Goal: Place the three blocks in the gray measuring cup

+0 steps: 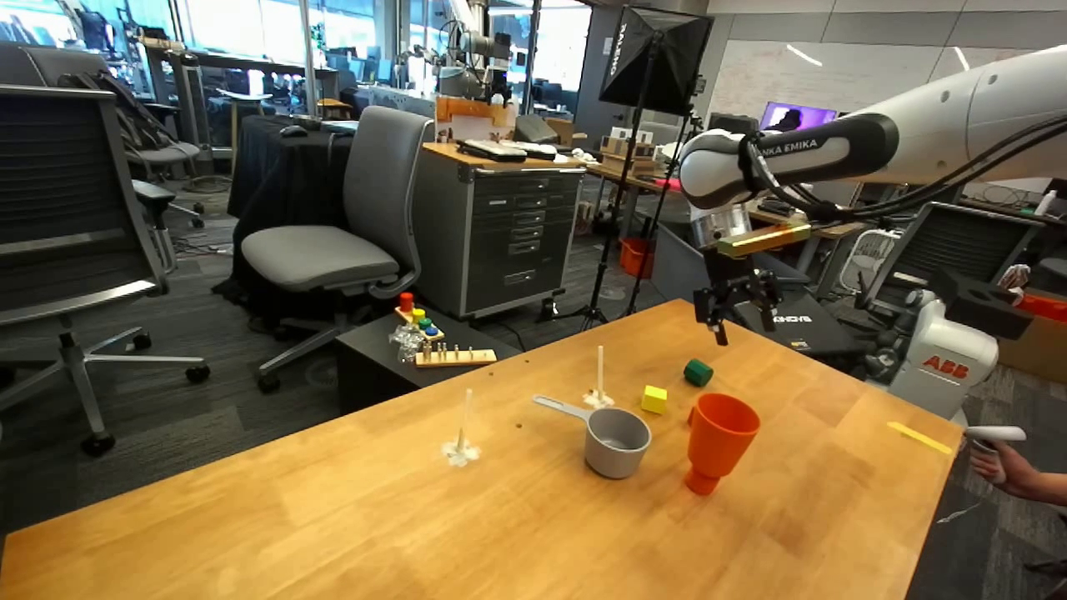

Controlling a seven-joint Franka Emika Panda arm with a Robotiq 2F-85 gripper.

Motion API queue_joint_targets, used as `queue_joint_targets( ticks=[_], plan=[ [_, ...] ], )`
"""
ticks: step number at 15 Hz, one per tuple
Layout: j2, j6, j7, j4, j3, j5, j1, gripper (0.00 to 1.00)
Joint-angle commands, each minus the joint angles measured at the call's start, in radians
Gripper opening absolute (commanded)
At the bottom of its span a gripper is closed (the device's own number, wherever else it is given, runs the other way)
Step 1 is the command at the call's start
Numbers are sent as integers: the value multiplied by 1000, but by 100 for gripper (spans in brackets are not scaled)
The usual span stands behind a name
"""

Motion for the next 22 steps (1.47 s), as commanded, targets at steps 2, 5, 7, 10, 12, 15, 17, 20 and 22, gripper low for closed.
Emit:
queue_joint_targets(
  ticks=[2, 5, 7, 10, 12, 15, 17, 20, 22],
  plan=[
    [71, -16, 62, 104, 41, 89, -42, 100],
    [96, -12, 80, 120, 14, 66, -39, 100],
    [141, -23, 89, 182, 9, 56, -47, 100],
    [179, -14, 95, 223, -3, 34, -44, 100],
    [189, -36, 77, 240, 6, 30, -40, 100],
    [145, -5, 73, 148, 14, 37, -37, 100],
    [147, -13, 73, 160, 15, 37, -31, 100],
    [155, 11, 72, 174, 15, 36, -31, 100],
    [159, 49, 69, 176, 32, 54, -34, 100]
  ],
)
